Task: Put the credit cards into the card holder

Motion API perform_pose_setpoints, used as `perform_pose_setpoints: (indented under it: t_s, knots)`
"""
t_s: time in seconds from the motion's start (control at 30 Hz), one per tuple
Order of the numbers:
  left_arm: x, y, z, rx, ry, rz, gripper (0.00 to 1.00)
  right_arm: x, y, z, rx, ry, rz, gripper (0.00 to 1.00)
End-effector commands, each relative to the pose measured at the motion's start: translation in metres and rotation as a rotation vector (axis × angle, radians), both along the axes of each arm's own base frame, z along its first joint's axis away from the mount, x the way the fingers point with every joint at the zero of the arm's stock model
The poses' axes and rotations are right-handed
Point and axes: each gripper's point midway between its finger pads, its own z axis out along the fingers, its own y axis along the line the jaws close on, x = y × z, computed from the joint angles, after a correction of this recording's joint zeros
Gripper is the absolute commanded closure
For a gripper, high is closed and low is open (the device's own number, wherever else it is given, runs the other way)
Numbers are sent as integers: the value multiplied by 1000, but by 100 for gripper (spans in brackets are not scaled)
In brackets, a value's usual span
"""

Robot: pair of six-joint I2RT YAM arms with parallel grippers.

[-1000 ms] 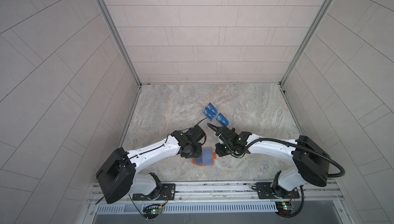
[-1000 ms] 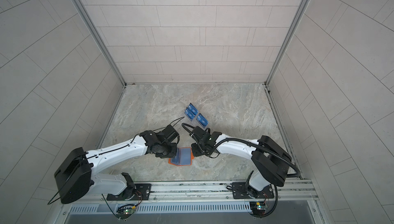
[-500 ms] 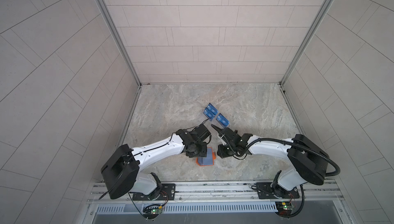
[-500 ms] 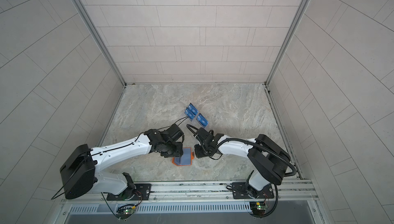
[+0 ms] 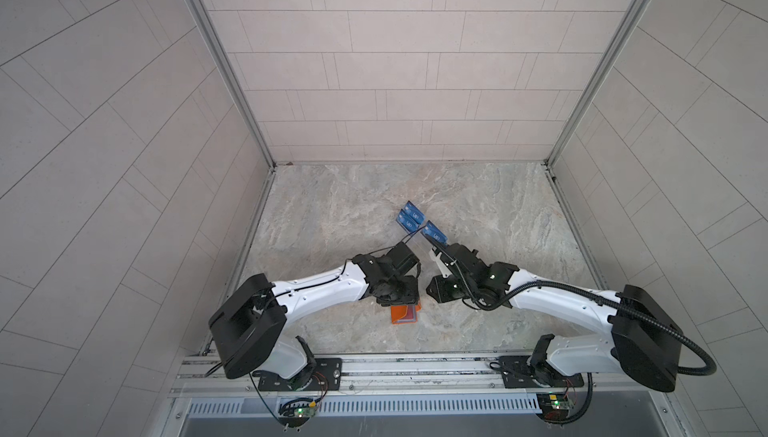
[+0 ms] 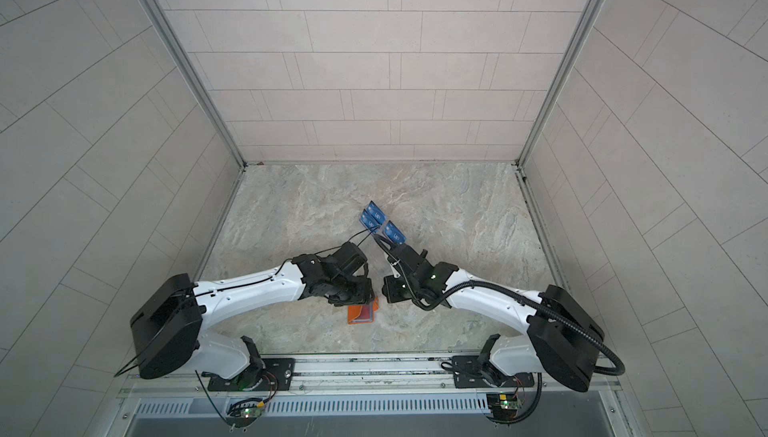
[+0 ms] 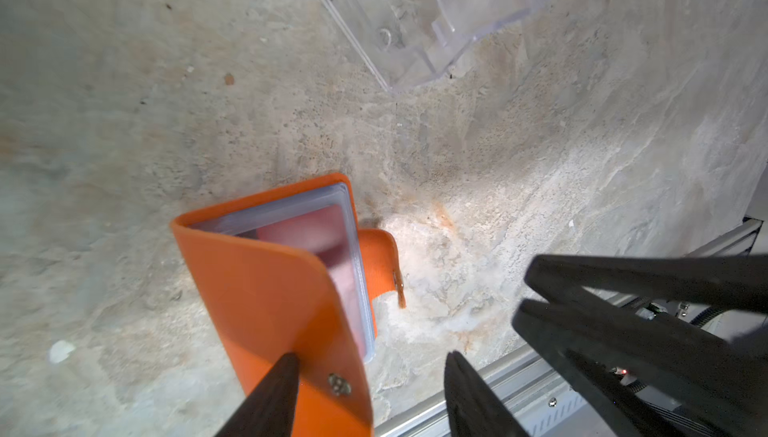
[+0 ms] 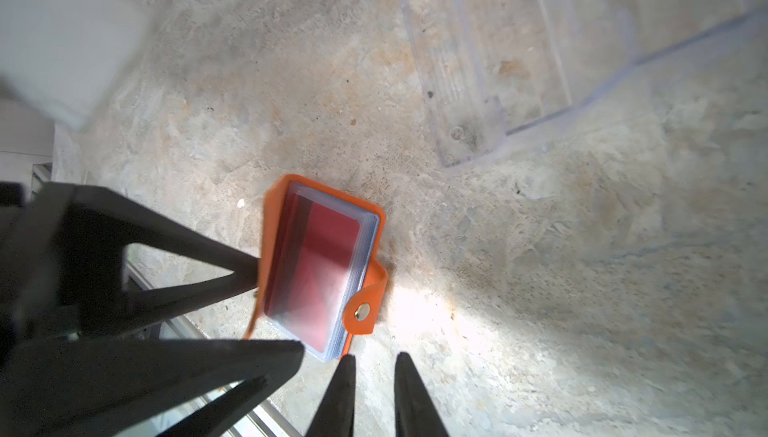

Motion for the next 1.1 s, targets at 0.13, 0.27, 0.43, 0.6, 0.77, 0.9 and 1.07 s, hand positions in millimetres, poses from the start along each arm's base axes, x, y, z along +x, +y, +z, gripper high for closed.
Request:
perform_pose_setpoints:
  t_s: [0.13,0.27,0.43,0.6,0.77,0.9,1.07]
  knots:
    - [3,-25,-13,-164,20,38,38,-19,10,2,90,50,33,87]
    - [8,-14,-19,-210,26,102,38,-28,13,5,96,34,65,89]
    - [5,-7,-31,-257,59,155,38,-37,28,6,127,29,106,89]
    - [2,-3,-37,-290,75,197,38,-44,41,-8,154,40,91,89]
    - [-1,4,-42,-264,86,207,39,-41,47,-26,139,51,73,90]
    - [-1,6,-37,-283,73,212,39,-35,45,-34,90,34,54,90]
    - [-3,3,-32,-298,72,182,40,-24,46,-36,40,3,42,89]
